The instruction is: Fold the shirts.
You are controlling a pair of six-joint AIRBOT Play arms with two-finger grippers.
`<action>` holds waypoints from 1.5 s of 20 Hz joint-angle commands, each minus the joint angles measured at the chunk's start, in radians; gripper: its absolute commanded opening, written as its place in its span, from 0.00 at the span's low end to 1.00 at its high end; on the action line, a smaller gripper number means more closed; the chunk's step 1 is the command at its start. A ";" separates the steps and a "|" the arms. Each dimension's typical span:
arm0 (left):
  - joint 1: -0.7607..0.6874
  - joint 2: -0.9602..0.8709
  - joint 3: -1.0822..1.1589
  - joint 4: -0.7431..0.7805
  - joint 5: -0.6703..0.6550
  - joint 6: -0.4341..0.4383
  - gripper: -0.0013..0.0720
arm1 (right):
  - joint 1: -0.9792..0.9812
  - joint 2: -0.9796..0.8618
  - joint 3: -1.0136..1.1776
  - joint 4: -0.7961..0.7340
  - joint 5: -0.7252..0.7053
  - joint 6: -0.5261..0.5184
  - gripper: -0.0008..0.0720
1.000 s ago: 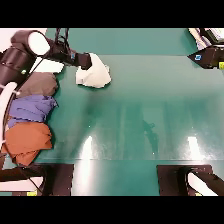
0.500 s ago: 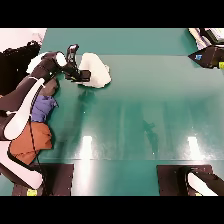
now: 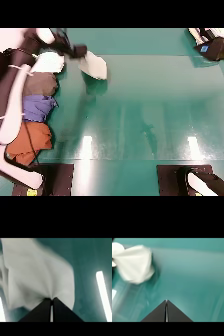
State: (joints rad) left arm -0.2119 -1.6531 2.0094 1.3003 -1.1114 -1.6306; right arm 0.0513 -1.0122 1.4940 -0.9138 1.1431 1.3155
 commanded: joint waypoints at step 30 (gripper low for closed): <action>-0.232 0.150 -0.888 -0.445 0.092 0.197 0.93 | -0.003 0.000 0.253 -0.056 0.124 0.000 0.03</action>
State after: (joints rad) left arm -0.4492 -1.4883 1.2537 1.0714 -1.1004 -1.5265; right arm 0.0483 -1.0122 1.7477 -0.9676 1.2675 1.3155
